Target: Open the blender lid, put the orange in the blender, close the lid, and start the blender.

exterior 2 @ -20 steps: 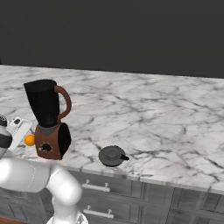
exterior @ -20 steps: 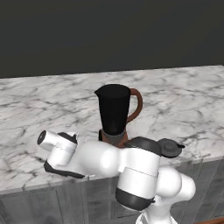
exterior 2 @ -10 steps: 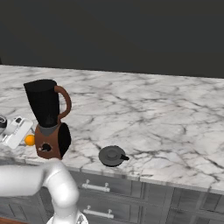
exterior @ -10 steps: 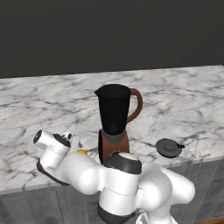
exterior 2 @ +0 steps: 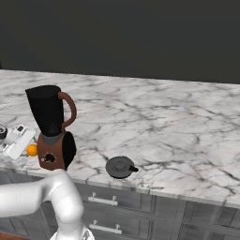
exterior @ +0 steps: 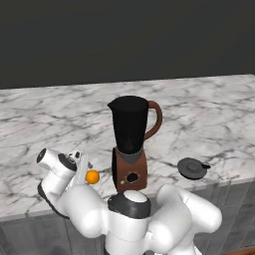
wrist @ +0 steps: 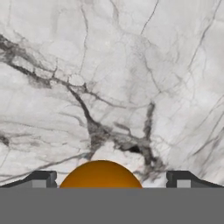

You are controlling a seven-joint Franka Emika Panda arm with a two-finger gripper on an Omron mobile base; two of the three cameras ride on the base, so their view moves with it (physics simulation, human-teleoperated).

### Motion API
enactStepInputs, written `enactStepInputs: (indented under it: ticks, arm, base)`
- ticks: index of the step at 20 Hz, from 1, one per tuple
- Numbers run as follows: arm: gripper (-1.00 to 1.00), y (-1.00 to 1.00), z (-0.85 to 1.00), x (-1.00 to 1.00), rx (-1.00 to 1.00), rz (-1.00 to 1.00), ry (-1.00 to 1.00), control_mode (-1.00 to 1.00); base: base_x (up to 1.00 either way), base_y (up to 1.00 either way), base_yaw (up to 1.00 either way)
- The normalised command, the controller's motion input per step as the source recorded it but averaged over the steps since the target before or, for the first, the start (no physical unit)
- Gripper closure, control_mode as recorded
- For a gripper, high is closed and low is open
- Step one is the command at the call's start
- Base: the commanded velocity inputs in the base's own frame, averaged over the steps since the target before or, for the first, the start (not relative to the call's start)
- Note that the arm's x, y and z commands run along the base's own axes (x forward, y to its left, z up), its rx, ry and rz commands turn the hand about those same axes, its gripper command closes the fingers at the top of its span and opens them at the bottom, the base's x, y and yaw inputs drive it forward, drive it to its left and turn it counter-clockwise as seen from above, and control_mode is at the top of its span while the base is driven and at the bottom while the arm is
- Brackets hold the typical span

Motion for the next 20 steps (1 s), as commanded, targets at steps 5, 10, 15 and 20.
enactStepInputs:
  ticks: [5,10,15,20]
  arm:
    - [-1.00,-0.32,-0.30,-0.10,0.00,0.02,0.00,-1.00]
    - [-1.00,-0.37,-0.31,-0.34,0.00,0.00,0.00,-1.00]
    - [-1.00,-0.26,-0.25,-0.30,0.00,0.00,0.00,-1.00]
    - [1.00,-0.19,-0.27,-0.15,0.00,0.00,0.00,-1.00]
  base:
    - [0.00,0.00,0.00]
    - [0.00,0.00,0.00]
    - [0.00,0.00,0.00]
    - [0.00,0.00,0.00]
